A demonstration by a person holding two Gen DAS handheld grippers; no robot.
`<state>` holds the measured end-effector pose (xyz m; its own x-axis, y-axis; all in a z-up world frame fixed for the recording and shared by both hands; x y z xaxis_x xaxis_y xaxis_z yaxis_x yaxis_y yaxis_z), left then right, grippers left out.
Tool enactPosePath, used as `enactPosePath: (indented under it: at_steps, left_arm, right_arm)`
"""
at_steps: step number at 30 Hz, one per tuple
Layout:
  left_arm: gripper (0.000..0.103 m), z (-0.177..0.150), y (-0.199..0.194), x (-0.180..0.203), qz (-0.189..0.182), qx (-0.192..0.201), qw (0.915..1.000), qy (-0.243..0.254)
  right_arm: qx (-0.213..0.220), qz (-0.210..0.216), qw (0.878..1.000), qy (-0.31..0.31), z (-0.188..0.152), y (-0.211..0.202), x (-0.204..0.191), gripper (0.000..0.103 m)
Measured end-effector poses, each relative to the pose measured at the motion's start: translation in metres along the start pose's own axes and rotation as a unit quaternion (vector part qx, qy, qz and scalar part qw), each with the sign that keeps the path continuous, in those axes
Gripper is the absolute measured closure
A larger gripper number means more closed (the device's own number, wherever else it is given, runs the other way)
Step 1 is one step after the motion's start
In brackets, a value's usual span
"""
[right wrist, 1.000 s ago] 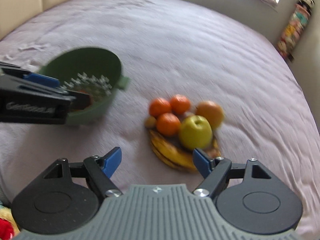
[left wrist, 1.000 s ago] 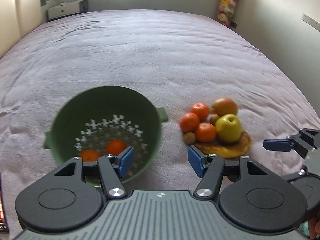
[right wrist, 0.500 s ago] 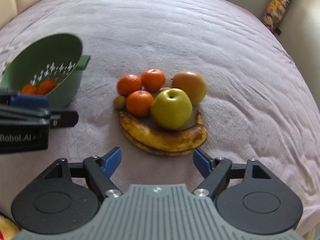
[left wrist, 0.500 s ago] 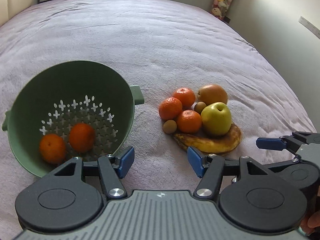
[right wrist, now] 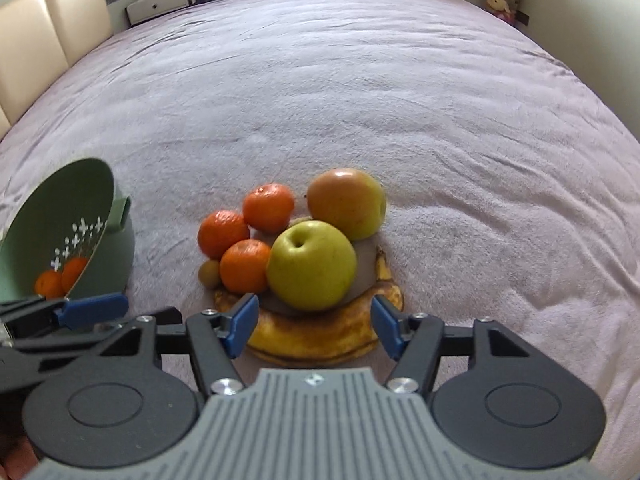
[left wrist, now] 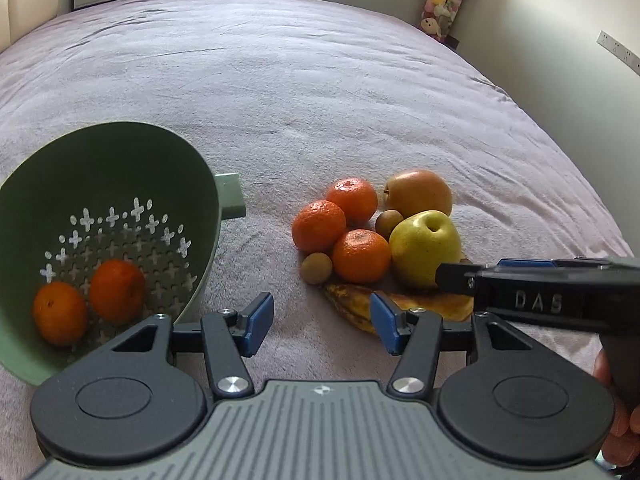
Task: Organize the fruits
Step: 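Grasp a tangerine with the left gripper while the right gripper grasps the yellow-green apple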
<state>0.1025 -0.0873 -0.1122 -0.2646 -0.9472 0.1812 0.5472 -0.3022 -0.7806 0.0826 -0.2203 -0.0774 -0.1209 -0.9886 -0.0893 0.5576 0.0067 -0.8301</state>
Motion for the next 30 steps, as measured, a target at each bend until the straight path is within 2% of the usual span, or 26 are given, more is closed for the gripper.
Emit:
enactPosePath:
  at_steps: [4, 9, 15, 18, 20, 24, 30]
  left_arm:
    - [0.038, 0.002, 0.009, 0.005, 0.012, 0.007, 0.9995, 0.027]
    - [0.038, 0.008, 0.020, 0.019, 0.014, 0.031, 0.9968, 0.073]
    - [0.038, 0.008, 0.041, 0.032, 0.017, 0.034, 0.9920, 0.121]
    - [0.038, 0.012, 0.049, 0.033, 0.008, 0.031, 0.9925, 0.118]
    - [0.043, 0.015, 0.053, 0.034, -0.006, 0.025, 0.9937, 0.110]
    - [0.042, 0.017, 0.057, 0.035, -0.013, 0.020, 0.9935, 0.111]
    - [0.038, 0.016, 0.058, 0.040, -0.003, 0.018, 0.9896, 0.143]
  right_arm:
    - [-0.005, 0.033, 0.998, 0.045, 0.007, 0.013, 0.005, 0.042]
    - [-0.008, 0.037, 0.997, 0.067, 0.012, 0.024, 0.008, 0.038]
    - [-0.024, 0.062, 0.991, 0.113, 0.013, 0.041, 0.017, 0.037]
    - [-0.023, 0.068, 0.991, 0.117, 0.014, 0.045, 0.018, 0.035]
    - [-0.024, 0.071, 0.990, 0.121, 0.015, 0.048, 0.020, 0.035]
    - [-0.022, 0.073, 0.988, 0.133, 0.016, 0.051, 0.024, 0.034]
    - [-0.022, 0.072, 0.988, 0.135, 0.015, 0.057, 0.026, 0.034]
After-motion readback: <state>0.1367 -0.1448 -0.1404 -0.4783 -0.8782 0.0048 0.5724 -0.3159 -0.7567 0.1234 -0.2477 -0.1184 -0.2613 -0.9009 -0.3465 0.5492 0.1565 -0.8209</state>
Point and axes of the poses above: each gripper's, at about its wrist camera, not at the fingertips, and y roughly the way its jaws point, x to its right, z to its top, the point moved 5 cm from there along y, roughly the way its jaws point, and after that the axes turned 1 degree about z, right-handed, at the moved point
